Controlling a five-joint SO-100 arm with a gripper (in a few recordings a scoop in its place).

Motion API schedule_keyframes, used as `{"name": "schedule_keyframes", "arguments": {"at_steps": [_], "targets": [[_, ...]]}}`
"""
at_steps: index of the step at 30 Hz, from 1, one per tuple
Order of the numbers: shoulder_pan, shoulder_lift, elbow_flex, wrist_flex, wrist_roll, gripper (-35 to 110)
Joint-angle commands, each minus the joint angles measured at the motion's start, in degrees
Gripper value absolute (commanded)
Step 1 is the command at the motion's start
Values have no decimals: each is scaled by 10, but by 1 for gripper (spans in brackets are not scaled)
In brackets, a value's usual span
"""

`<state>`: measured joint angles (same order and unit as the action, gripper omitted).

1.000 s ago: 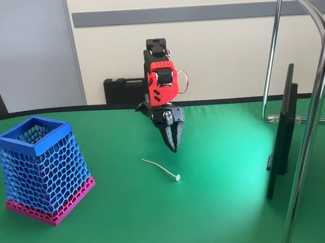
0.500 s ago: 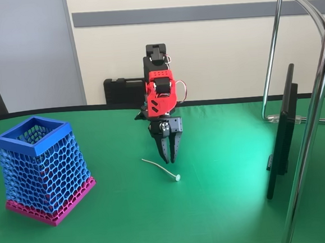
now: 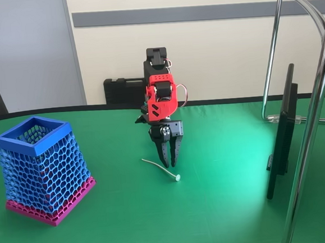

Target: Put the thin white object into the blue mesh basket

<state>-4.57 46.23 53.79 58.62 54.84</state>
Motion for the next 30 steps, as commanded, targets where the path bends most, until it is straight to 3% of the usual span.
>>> {"name": "schedule_keyframes", "arguments": {"at_steps": [1, 30], "targets": [[0, 2, -38, 10, -8, 13], [-27, -45, -91, 11, 33, 15]]}}
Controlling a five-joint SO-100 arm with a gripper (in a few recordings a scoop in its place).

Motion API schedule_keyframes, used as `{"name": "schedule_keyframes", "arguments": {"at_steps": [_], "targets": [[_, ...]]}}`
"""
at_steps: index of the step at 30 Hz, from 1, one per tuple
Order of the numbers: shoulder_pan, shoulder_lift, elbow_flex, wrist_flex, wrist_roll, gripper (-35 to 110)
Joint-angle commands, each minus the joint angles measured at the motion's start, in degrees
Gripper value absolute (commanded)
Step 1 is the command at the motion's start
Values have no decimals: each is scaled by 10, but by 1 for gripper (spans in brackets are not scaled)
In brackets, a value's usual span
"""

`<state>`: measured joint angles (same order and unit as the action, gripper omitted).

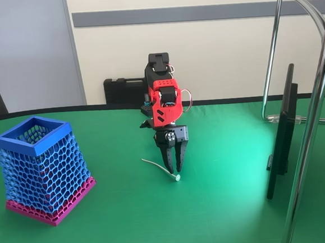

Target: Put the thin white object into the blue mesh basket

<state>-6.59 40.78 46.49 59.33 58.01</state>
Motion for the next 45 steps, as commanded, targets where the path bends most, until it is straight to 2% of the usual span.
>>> {"name": "schedule_keyframes", "arguments": {"at_steps": [1, 20, 45], "targets": [[-8, 11, -18, 8, 4, 15], [-17, -1, -19, 28, 33, 14], [29, -10, -70, 79, -74, 15]]}}
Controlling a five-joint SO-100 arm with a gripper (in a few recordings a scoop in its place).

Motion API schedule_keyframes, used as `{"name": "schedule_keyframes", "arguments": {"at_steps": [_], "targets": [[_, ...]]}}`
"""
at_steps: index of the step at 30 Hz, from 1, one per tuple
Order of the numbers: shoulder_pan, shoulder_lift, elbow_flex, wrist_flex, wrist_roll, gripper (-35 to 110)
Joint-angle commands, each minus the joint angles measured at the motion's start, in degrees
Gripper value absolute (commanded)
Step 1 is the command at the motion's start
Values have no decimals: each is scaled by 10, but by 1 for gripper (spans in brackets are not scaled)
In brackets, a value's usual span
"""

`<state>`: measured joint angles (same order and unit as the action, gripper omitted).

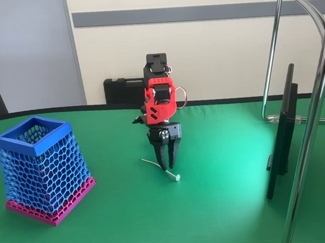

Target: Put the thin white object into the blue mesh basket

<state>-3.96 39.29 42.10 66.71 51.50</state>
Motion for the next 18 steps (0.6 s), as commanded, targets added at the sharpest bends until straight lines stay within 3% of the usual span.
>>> {"name": "schedule_keyframes", "arguments": {"at_steps": [1, 18], "targets": [[3, 5, -29, 7, -11, 15], [4, -42, -67, 20, -44, 15]]}}
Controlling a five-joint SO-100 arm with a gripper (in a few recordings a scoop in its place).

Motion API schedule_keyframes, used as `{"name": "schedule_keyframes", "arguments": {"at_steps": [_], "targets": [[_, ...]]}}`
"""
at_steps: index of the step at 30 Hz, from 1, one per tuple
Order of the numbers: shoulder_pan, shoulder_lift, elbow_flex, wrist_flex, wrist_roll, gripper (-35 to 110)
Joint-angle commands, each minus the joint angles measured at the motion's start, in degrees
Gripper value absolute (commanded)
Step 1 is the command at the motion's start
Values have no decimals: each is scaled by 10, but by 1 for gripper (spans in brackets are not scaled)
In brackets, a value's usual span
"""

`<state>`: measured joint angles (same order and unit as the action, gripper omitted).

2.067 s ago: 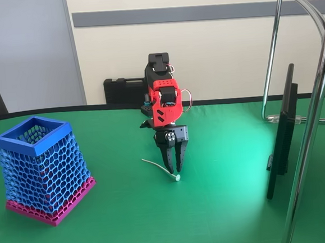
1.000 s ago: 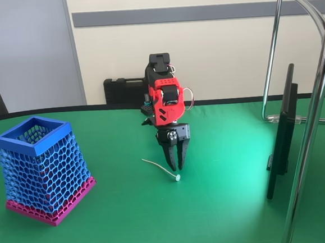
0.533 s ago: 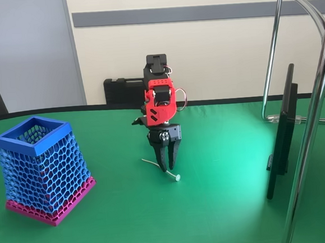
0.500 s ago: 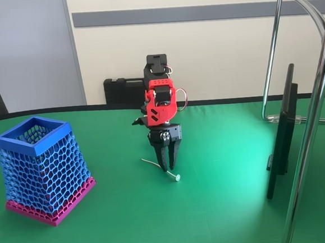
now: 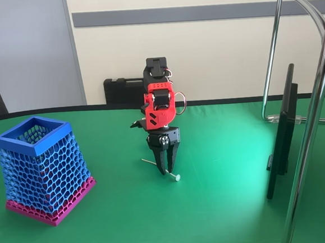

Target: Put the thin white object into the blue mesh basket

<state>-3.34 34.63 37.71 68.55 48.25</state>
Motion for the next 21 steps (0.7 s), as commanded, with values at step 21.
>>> {"name": "schedule_keyframes", "arguments": {"at_steps": [21], "targets": [[-11, -2, -40, 2, -41, 18]]}}
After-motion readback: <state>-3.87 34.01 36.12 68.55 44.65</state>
